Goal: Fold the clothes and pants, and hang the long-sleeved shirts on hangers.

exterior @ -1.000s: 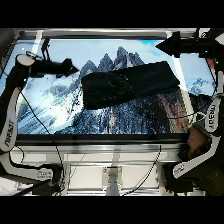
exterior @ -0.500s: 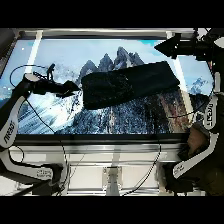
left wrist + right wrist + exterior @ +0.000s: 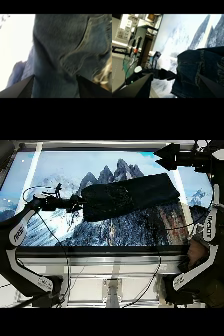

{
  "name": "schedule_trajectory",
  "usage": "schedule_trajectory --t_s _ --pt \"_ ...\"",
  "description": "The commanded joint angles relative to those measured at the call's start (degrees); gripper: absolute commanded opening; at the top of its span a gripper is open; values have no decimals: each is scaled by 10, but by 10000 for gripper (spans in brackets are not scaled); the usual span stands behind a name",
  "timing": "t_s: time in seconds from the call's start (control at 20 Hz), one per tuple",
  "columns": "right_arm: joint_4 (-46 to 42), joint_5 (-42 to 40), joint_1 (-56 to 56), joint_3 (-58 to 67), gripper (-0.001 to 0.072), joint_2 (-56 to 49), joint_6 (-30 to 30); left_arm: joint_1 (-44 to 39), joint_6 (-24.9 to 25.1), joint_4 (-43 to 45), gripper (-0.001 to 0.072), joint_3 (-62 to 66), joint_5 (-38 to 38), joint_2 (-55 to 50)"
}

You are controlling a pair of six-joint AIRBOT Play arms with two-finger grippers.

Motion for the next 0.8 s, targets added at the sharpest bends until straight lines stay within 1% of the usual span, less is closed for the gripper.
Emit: schedule_trajectory --t_s 0.0,0.15,0.3,0.35,0.4,0.45,0.6,0.65,0.7,0.75 --pt "-2 -1 1 0 630 0 0 -1 31 -77 593 0 29 -23" --pt "-2 -2 1 0 629 0 0 -3 31 -89 590 1 49 -32" --pt "-2 -2 1 0 628 0 0 -11 31 -108 552 2 50 -42" --pt "-2 -2 1 0 628 0 0 -15 31 -109 528 4 50 -44" --pt "-2 -2 1 0 628 0 0 -18 31 -109 524 6 50 -45" --pt "-3 -2 1 0 627 0 0 -21 32 -109 477 10 50 -45" --pt "-3 -2 1 0 625 0 0 -24 35 -111 456 21 47 -45" --pt "-3 -2 1 0 625 0 0 -25 35 -110 383 23 44 -45" --pt "-3 -2 1 0 625 0 0 -25 35 -107 345 26 41 -45" --pt "-3 -2 1 0 625 0 0 -26 35 -107 345 27 41 -45"
